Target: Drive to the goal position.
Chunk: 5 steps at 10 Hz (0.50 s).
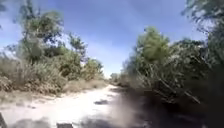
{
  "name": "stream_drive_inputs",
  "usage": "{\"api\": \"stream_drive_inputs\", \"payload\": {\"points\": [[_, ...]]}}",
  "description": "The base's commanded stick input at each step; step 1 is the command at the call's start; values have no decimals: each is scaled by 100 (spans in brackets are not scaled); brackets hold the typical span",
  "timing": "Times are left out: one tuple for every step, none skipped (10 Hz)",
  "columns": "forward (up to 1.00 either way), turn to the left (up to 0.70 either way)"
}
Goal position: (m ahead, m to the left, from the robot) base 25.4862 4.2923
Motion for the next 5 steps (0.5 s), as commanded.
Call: {"api": "stream_drive_inputs", "payload": {"points": [[70, 0], [70, 0], [70, 0], [70, 0], [70, 0]]}}
